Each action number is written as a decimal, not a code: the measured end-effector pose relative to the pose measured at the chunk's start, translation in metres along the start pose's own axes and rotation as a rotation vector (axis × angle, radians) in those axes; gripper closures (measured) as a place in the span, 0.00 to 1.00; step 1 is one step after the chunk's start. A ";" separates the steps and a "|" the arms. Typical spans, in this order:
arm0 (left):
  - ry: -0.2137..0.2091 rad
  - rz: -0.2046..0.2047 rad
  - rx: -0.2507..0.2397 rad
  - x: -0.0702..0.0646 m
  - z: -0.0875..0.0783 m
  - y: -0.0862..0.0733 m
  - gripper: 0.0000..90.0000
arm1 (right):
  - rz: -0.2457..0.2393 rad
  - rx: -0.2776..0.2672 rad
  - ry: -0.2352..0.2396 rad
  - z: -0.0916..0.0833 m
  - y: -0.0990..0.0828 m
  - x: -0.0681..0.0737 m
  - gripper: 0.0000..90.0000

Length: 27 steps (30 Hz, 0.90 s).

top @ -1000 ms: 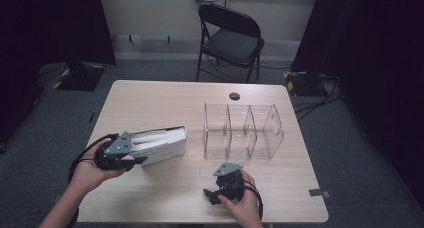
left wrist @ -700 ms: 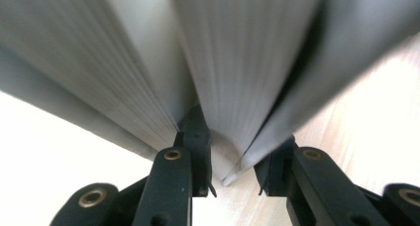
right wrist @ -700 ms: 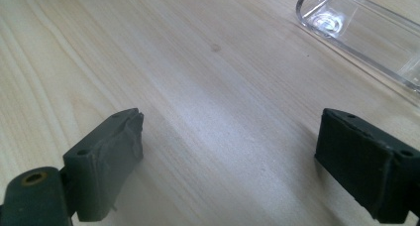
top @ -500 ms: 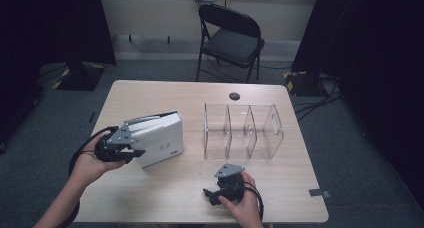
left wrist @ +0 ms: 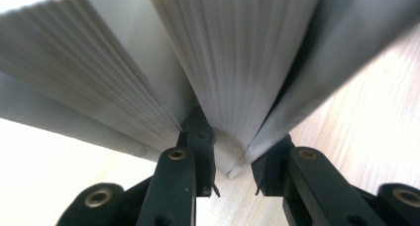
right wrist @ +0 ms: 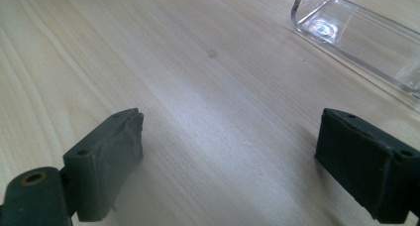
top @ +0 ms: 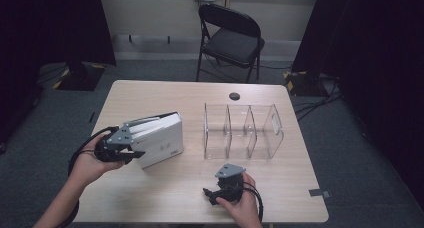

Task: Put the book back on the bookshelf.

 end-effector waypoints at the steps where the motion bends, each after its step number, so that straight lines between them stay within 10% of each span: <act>1: 0.005 0.008 0.008 -0.001 0.000 0.000 0.82 | -0.002 -0.001 0.000 0.000 0.000 0.000 0.11; 27: -0.035 0.048 0.048 -0.015 -0.013 -0.007 0.81 | -0.008 0.003 0.000 0.002 0.002 -0.001 0.10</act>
Point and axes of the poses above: each handheld gripper's, and its own axes: z roughly forward along the jaws, y roughly out of its top, x roughly to its left, the point moved 6 cm from there along z, roughly forward along the jaws, and after that the axes turned 3 degrees about y, right-handed, at the moved point
